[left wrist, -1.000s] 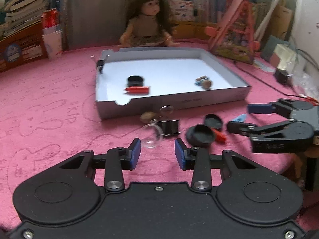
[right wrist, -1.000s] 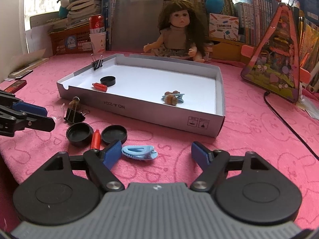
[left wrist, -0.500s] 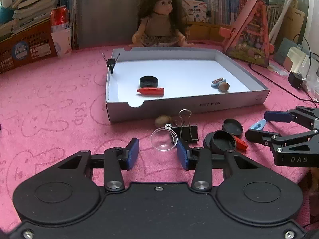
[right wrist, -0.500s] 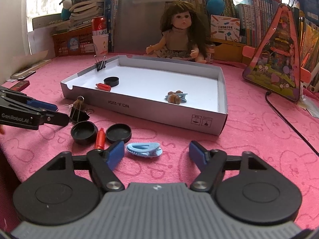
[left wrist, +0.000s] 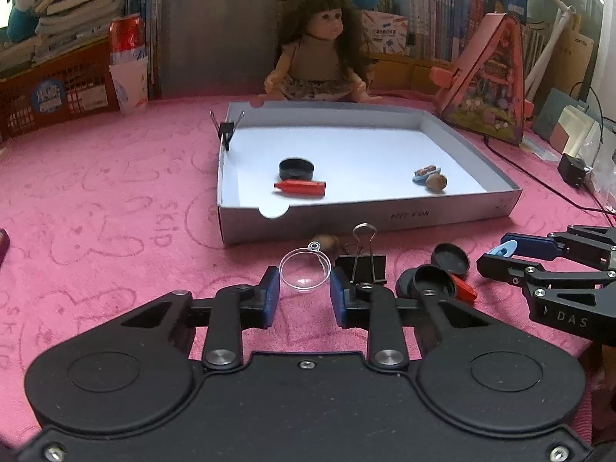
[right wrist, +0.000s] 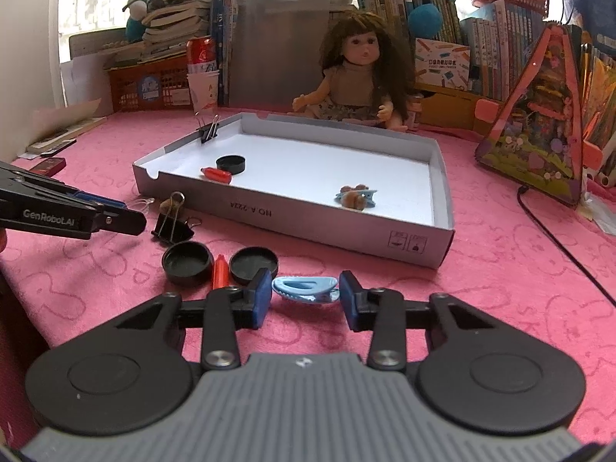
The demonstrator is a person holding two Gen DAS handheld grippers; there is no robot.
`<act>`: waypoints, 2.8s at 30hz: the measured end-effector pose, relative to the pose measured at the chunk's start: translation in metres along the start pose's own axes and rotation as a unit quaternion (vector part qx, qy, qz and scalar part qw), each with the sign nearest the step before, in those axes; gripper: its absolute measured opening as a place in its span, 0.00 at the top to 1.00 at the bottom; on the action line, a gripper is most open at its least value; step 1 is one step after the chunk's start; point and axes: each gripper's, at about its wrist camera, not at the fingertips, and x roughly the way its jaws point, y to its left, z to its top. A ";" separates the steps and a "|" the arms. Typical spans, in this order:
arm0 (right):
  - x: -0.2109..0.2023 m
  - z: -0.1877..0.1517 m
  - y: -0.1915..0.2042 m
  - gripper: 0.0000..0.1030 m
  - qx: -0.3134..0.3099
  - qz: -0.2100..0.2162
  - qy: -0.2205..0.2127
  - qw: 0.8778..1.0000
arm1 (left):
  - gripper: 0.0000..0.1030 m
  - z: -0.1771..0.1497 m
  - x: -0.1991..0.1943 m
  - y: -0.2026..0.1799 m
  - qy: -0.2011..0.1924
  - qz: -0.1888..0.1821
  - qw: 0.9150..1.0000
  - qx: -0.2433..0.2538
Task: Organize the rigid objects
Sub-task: 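Grasp the clear dome with the left gripper while the right lifts the blue clip, then carry the dome with the left gripper into the tray while the right releases the clip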
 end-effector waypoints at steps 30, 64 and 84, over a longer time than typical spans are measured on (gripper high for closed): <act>0.046 0.086 -0.052 0.58 0.123 -0.032 0.013 0.992 | 0.75 0.107 0.034 0.004 -0.047 0.002 0.999 -0.011; 0.140 0.111 -0.056 0.57 0.127 -0.065 0.104 0.984 | 0.74 0.131 0.146 0.011 0.032 0.040 0.998 -0.019; 0.144 0.106 -0.053 0.44 0.113 -0.069 0.107 0.985 | 0.70 0.126 0.155 0.009 0.040 0.034 0.999 -0.005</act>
